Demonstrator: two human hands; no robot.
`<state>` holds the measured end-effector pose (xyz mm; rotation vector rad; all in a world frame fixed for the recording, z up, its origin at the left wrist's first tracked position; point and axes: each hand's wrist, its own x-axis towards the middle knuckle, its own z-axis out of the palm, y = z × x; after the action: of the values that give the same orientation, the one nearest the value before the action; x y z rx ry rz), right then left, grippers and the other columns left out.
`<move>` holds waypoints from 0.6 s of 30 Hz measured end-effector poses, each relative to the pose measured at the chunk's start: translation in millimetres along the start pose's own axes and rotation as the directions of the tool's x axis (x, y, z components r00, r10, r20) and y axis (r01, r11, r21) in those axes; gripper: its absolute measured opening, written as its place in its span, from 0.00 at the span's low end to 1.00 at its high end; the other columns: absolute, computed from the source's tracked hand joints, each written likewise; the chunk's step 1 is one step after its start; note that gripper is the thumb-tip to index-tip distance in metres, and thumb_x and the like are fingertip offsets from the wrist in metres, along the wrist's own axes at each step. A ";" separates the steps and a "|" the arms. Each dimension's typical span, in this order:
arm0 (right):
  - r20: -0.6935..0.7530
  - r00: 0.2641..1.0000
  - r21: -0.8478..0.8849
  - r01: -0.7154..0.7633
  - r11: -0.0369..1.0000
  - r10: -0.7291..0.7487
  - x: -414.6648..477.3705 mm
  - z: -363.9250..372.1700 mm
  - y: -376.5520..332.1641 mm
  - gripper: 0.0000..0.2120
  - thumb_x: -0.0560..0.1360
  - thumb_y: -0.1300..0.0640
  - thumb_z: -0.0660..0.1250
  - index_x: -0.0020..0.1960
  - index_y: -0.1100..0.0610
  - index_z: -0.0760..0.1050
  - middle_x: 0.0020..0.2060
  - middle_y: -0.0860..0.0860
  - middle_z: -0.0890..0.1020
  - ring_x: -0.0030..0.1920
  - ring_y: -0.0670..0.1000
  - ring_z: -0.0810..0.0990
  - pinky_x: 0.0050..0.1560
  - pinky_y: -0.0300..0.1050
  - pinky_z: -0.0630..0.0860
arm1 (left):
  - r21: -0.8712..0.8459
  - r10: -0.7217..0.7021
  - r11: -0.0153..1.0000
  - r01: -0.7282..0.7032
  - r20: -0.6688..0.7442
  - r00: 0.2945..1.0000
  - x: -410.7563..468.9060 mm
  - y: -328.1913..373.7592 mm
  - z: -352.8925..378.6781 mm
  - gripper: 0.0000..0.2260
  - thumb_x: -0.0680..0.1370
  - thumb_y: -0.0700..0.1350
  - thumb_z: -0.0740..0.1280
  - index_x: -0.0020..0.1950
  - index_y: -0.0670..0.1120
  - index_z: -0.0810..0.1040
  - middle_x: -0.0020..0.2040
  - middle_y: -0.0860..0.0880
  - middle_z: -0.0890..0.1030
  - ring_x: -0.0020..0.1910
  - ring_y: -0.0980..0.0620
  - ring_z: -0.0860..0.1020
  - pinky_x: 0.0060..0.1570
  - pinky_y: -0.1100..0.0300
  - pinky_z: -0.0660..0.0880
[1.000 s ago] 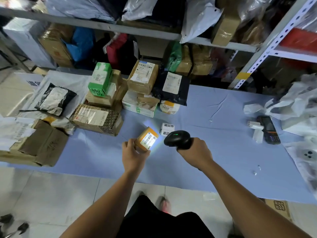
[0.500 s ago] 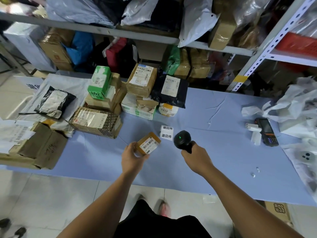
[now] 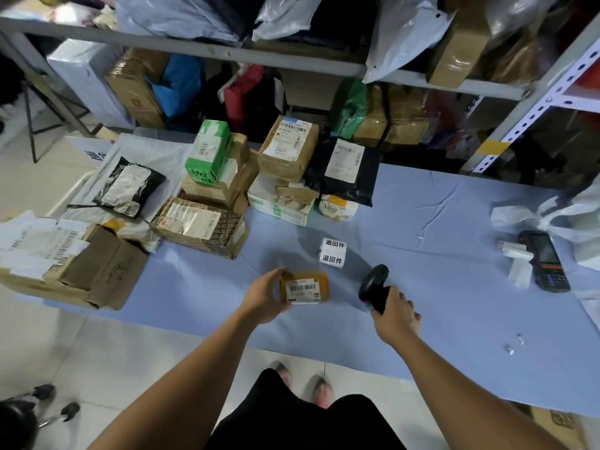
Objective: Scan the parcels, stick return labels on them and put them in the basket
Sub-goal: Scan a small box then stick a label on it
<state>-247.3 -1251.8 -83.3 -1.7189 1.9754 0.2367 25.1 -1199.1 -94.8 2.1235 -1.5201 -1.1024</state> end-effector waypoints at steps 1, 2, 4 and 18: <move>-0.002 1.000 -0.015 -0.005 1.000 0.005 2.3 0.2 0.4 0.23 0.78 0.51 0.68 0.67 0.57 0.64 0.64 0.54 0.74 0.64 0.57 0.72 0.63 0.54 0.69 | 0.005 -0.011 1.000 0.011 0.009 1.000 2.2 0.6 -0.9 0.38 0.69 0.45 0.78 0.76 0.48 0.65 0.67 0.47 0.75 0.65 0.46 0.73 0.63 0.54 0.72; -0.001 1.000 -0.019 -0.014 1.000 0.014 4.3 0.0 0.9 0.25 0.76 0.50 0.69 0.68 0.56 0.64 0.65 0.53 0.73 0.64 0.57 0.71 0.63 0.54 0.69 | -0.006 -0.025 1.000 0.025 0.016 1.000 5.1 1.7 -1.4 0.39 0.68 0.46 0.78 0.76 0.49 0.66 0.67 0.48 0.75 0.66 0.47 0.73 0.64 0.54 0.72; -0.004 1.000 0.020 -0.025 0.999 0.025 6.0 -0.2 0.0 0.36 0.71 0.46 0.72 0.72 0.56 0.61 0.68 0.53 0.67 0.68 0.57 0.65 0.67 0.53 0.66 | -0.080 -0.056 0.995 0.056 0.011 0.998 11.3 5.8 -1.6 0.38 0.68 0.48 0.78 0.75 0.49 0.67 0.68 0.48 0.75 0.65 0.49 0.73 0.64 0.54 0.72; -0.079 0.991 0.418 0.132 0.899 -0.109 50.2 -9.7 -102.6 0.20 0.76 0.62 0.69 0.66 0.54 0.71 0.57 0.54 0.81 0.55 0.56 0.79 0.52 0.52 0.80 | -0.293 -0.122 0.954 0.059 -0.201 0.972 41.2 44.8 -15.2 0.13 0.74 0.38 0.69 0.58 0.43 0.82 0.55 0.46 0.83 0.54 0.51 0.80 0.54 0.59 0.75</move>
<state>-154.6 -1319.0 -79.1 -1.5613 1.7821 -0.2701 12.1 -1256.6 -73.2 2.0516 -1.1014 -1.0111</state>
